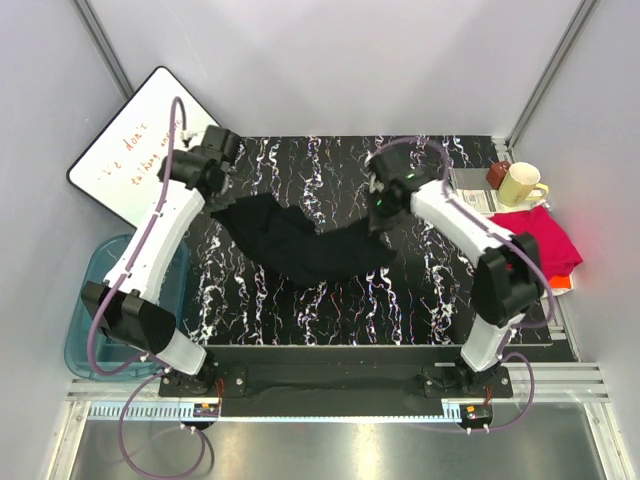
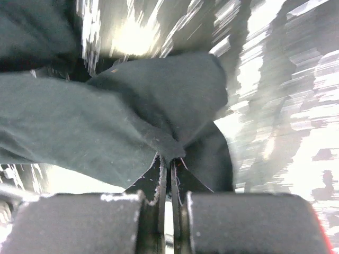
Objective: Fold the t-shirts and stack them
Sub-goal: Flatten out the tshirt
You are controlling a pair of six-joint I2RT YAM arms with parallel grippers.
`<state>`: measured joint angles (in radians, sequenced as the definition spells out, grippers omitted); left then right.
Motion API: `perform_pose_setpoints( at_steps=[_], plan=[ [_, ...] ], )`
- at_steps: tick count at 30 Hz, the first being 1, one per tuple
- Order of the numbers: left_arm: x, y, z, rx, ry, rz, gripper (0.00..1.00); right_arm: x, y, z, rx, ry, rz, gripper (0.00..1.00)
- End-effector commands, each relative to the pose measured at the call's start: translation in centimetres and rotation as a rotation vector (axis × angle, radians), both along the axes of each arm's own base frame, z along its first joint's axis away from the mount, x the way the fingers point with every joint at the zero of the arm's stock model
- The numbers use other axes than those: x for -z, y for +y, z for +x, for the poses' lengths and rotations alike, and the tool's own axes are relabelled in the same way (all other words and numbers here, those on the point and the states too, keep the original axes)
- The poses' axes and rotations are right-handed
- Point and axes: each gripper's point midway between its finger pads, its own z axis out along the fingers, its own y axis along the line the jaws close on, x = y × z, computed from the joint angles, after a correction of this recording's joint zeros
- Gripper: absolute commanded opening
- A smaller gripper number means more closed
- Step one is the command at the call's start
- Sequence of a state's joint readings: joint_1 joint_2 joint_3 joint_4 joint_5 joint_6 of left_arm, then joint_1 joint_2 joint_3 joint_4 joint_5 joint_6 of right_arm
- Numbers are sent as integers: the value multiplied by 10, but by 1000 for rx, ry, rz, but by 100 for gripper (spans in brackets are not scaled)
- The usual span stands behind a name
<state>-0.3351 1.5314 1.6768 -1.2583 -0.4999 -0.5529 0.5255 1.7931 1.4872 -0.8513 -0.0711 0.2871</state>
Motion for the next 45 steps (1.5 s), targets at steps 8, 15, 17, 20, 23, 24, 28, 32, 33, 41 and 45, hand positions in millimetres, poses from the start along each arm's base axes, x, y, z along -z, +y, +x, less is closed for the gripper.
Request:
perform_pose_setpoints(
  at_steps=[8,15,17,20,23,24,28,32,33,41,45],
  plan=[
    [-9,37,-4,-105,-71,-55,0,-85,-132,32,277,-256,-130,0],
    [93,16,-74,-116,226,-193,5,-4,-116,-34,295,49,-44,1],
    [115,6,-93,-126,288,-256,35,23,-111,-54,301,167,-33,14],
    [144,-5,-125,-136,383,-334,94,41,-105,-69,288,265,-21,55],
    [136,-8,-125,-102,336,-355,99,34,-106,-64,279,235,-23,91],
    [125,-8,-118,-87,294,-359,99,30,-107,-60,280,218,-24,95],
    [92,-12,-82,-5,133,-360,99,14,-104,-43,270,160,-15,100],
    [90,-16,-53,59,117,-332,99,3,-99,-25,268,127,0,100],
    [88,-17,-45,68,110,-329,99,2,-98,-21,267,122,1,100],
    [111,-27,23,75,129,-300,94,0,-91,6,259,105,7,100],
    [119,-30,49,67,140,-287,83,0,-88,8,254,111,17,100]
  ],
)
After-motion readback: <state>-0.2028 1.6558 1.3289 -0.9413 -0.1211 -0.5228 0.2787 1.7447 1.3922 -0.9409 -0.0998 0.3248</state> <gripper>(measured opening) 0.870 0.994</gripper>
